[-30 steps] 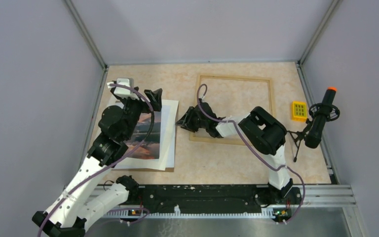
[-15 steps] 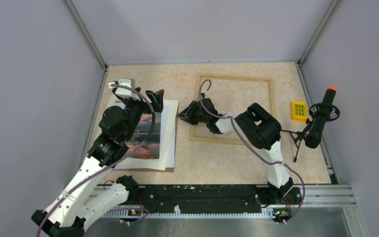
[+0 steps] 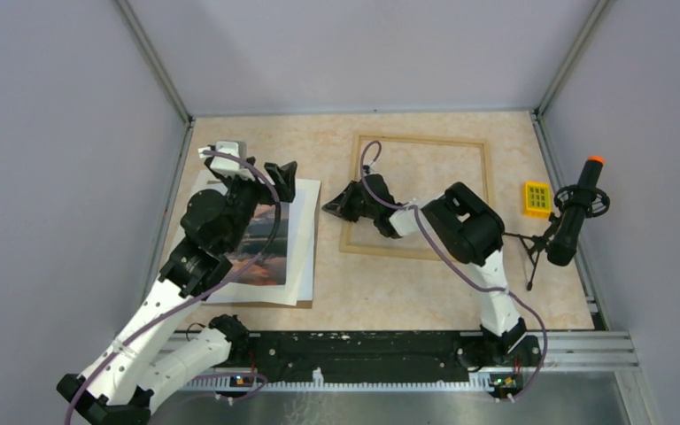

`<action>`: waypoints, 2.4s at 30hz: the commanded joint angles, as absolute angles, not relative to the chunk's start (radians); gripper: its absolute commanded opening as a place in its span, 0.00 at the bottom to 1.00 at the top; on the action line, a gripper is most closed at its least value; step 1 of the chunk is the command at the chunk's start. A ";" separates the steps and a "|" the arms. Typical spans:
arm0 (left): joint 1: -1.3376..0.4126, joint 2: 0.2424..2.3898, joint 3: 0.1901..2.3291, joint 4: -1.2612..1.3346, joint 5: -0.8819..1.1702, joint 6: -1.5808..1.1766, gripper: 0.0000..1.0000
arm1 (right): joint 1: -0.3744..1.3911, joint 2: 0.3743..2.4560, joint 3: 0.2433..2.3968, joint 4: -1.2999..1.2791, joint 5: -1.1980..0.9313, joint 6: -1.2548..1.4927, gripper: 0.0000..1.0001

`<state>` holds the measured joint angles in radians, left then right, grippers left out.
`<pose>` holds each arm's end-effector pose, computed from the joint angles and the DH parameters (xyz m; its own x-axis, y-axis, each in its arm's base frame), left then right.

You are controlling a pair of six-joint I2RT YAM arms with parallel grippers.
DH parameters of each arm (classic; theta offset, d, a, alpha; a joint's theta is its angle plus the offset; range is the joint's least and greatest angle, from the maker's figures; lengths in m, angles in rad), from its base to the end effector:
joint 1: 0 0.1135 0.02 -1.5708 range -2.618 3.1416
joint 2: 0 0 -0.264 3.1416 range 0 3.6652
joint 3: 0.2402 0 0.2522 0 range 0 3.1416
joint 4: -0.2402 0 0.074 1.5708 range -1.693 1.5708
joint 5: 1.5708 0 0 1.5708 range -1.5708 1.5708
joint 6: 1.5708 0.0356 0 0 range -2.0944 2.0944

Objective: Put the photo into the frame
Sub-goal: Pick up the photo frame item at the center of the board.

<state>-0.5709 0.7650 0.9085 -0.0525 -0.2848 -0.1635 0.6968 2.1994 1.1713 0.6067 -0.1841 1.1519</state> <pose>0.1494 -0.0841 0.4006 0.0294 -0.2045 -0.9784 0.2919 0.9379 -0.1873 0.3429 0.2954 0.1037 -0.8210 0.4841 -0.3028 -0.0222 0.5029 0.8641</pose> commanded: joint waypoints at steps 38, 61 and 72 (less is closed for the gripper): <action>-0.718 1.227 0.720 -0.133 0.075 -0.548 0.99 | 0.297 1.852 0.857 0.368 -0.636 0.828 0.75; -0.718 0.863 0.734 -0.141 0.290 -0.535 0.99 | 0.560 1.829 0.545 0.875 -0.241 1.144 0.66; -0.719 0.748 0.791 -0.232 0.320 -0.537 0.99 | 0.611 1.868 0.570 0.961 -0.149 1.195 0.37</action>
